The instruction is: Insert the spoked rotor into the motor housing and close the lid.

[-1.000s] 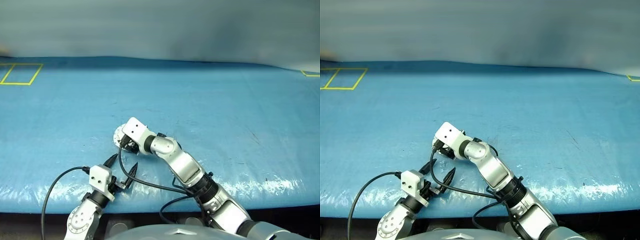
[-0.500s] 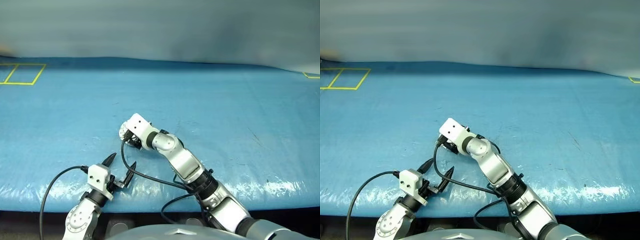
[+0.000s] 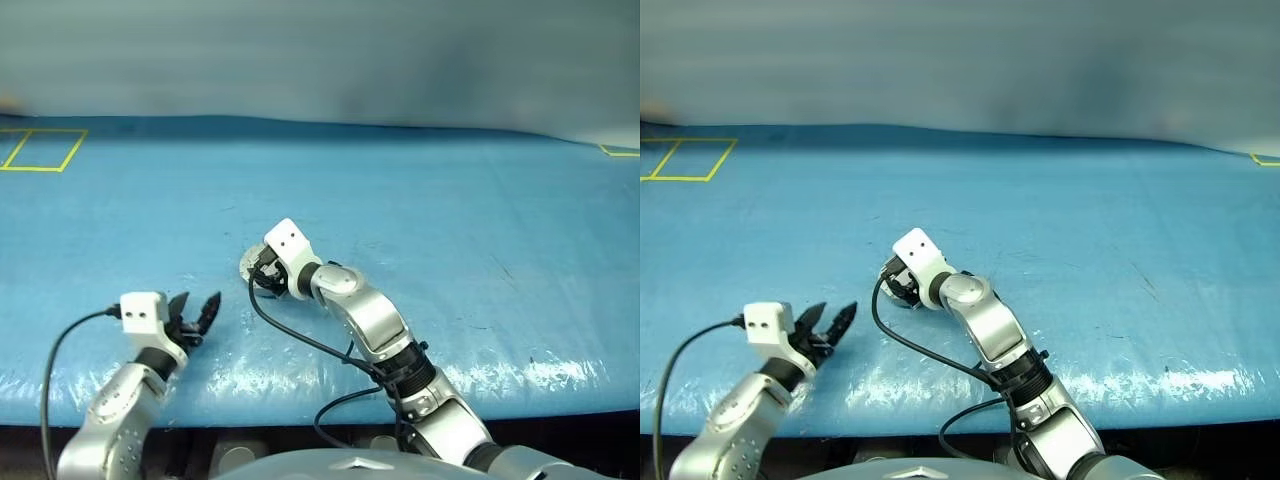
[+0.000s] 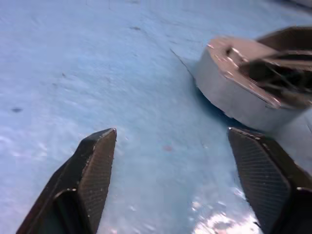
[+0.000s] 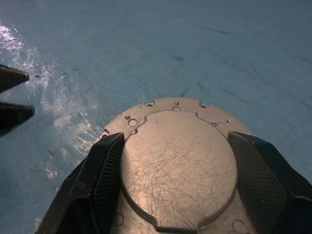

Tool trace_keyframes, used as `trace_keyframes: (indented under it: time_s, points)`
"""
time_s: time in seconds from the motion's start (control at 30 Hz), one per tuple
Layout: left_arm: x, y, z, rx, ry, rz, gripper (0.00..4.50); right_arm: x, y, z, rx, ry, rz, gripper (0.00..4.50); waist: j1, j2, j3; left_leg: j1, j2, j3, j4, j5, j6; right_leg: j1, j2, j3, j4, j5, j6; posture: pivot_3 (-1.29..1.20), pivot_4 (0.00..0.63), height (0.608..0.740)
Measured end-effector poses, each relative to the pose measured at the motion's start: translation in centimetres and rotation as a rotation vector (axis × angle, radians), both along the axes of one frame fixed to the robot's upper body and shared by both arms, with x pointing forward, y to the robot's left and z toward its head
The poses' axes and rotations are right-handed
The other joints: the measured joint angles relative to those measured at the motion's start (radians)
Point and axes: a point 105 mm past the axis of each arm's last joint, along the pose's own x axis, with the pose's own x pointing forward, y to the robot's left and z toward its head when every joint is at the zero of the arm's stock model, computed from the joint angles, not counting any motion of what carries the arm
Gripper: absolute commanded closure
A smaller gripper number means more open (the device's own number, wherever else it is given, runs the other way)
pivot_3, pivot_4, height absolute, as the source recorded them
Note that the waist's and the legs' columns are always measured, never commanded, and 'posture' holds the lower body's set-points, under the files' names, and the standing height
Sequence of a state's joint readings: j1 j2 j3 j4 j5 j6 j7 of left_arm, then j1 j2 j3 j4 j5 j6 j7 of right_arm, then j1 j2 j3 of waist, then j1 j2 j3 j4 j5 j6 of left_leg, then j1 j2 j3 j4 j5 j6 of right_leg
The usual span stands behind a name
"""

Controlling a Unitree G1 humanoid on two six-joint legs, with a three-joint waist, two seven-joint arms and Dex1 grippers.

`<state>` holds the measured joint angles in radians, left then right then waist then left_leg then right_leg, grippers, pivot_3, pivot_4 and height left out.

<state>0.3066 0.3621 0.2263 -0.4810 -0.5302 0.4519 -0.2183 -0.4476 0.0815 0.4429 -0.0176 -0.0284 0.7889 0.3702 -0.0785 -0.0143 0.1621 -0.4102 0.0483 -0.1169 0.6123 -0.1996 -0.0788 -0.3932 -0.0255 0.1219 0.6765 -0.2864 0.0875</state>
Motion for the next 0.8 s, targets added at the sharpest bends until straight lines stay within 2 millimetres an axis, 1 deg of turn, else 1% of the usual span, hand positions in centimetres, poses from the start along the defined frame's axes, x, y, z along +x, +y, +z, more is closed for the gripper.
trace_keyframes:
  time_s: [0.07,0.1,0.13,0.23,0.27,0.4,0.47,0.53,0.63,0.8]
  points:
    - [1.3,0.2,1.4,0.038,-0.040,-0.026,2.73,-0.1,0.0,0.0,0.004,0.006,0.000,1.48,0.000,-0.002,-0.002,0.000,0.000,0.000,0.000,0.000,0.000,0.001,0.000,0.000,-0.001,0.001,0.001,0.00,0.150,0.740]
    - [1.7,0.1,1.7,0.043,-0.047,-0.040,3.01,-0.1,0.1,0.0,0.006,0.007,0.001,1.48,0.000,-0.002,-0.002,0.000,0.000,0.000,-0.001,0.000,0.000,0.001,0.000,0.000,-0.001,0.001,0.001,0.00,0.150,0.740]
    - [2.5,0.0,1.7,0.048,-0.041,-0.059,3.40,-0.1,0.0,-0.1,0.008,0.008,0.000,1.48,0.000,-0.002,-0.002,0.000,0.000,0.000,-0.001,0.000,0.000,0.001,0.000,0.000,-0.001,0.002,0.003,0.00,0.150,0.740]
    - [4.2,-0.1,1.4,0.059,-0.010,-0.094,4.34,-0.2,0.1,-0.1,0.012,0.011,0.002,1.48,-0.001,-0.002,-0.002,0.000,0.000,0.000,-0.002,0.000,0.000,0.001,0.000,0.000,-0.001,0.003,0.005,0.00,0.150,0.740]
    - [4.7,-0.3,1.2,0.059,0.001,-0.113,4.47,-0.2,0.1,-0.1,0.013,0.011,0.003,1.48,-0.001,-0.002,-0.002,0.000,0.000,0.000,-0.002,0.000,0.000,0.001,0.000,0.000,-0.001,0.003,0.005,0.00,0.150,0.740]
    - [5.9,-1.4,0.9,0.059,0.018,-0.195,4.47,-0.3,0.2,0.0,0.018,0.013,0.005,1.48,-0.004,-0.002,-0.003,-0.001,0.000,0.000,-0.004,0.000,-0.001,0.002,0.000,0.000,0.000,0.003,0.005,0.00,0.150,0.740]
    - [6.3,-2.3,0.7,0.063,0.029,-0.264,4.47,-0.4,0.1,0.0,0.021,0.012,0.001,1.48,-0.003,-0.002,-0.003,-0.001,0.000,0.000,-0.005,0.000,-0.001,0.002,0.001,-0.001,0.000,0.003,0.005,0.00,0.150,0.740]
    - [6.3,-3.4,0.9,0.056,0.027,-0.344,4.47,-0.5,0.2,0.0,0.024,0.012,-0.001,1.48,-0.004,-0.002,-0.003,-0.001,0.000,0.000,-0.005,-0.001,-0.001,0.002,0.000,0.000,-0.001,0.003,0.005,0.00,0.150,0.740]
    - [6.2,-4.5,1.0,0.043,0.046,-0.422,4.47,-0.5,0.2,0.0,0.025,0.011,-0.002,1.48,-0.004,-0.002,-0.003,-0.001,0.000,0.000,-0.007,-0.001,-0.001,0.002,0.000,-0.001,0.000,0.003,0.004,0.00,0.150,0.740]
    - [6.8,-4.8,0.5,0.077,0.087,-0.450,4.47,-0.5,0.2,0.0,0.028,0.012,-0.004,1.48,-0.004,-0.002,-0.003,-0.001,0.000,0.000,-0.007,-0.001,-0.001,0.002,0.000,0.000,-0.001,0.002,0.004,0.00,0.150,0.740]
